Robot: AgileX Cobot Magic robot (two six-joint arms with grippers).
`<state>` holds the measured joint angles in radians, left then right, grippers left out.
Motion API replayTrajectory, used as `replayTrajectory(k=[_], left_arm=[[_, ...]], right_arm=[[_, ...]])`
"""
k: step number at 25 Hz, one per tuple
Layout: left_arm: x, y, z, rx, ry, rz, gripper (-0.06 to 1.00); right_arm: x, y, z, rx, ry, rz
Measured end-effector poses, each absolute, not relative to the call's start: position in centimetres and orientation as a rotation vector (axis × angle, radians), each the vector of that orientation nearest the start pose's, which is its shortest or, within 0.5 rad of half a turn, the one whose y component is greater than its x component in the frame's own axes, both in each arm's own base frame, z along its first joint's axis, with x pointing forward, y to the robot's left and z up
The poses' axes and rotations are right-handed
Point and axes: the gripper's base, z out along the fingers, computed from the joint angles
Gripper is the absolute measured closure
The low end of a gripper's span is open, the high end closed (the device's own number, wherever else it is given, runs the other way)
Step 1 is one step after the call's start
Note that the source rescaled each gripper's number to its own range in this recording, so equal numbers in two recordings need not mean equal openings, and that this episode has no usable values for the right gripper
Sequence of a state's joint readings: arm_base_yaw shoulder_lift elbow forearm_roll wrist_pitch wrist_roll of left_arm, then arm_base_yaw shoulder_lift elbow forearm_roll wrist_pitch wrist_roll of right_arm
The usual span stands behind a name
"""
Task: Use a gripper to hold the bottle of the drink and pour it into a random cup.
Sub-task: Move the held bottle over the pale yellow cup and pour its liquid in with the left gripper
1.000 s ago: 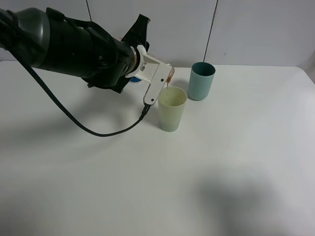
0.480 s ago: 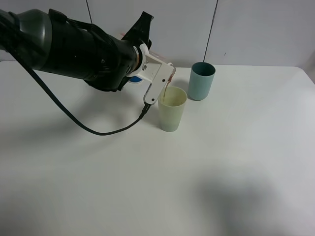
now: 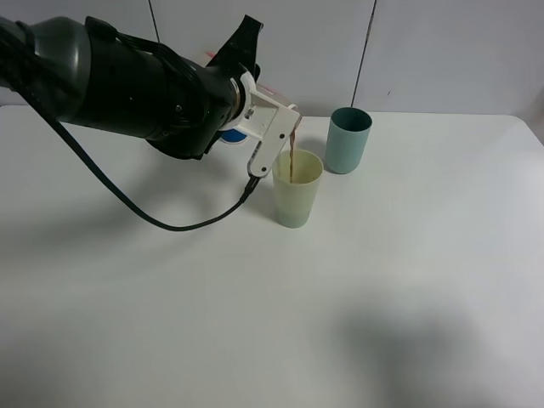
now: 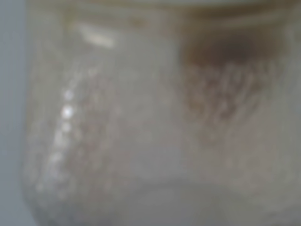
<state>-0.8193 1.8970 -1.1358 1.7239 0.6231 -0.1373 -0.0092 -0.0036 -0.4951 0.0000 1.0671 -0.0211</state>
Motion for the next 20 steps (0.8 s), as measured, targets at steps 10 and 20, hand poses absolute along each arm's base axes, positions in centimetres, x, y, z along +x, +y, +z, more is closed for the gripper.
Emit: replayTrajectory(k=[10,20], left_arm=[[31.1,-25.56,20.07,1.907,1.124,1.137,0.93],[30.49,-26.27,20.09,1.9,1.114,1.12,0.93]], right_arm=[[-0.51,0.0,27.54,-0.012,2.052,-0.019],[-0.51,0.0,27.54,-0.012,2.052,-0.019]])
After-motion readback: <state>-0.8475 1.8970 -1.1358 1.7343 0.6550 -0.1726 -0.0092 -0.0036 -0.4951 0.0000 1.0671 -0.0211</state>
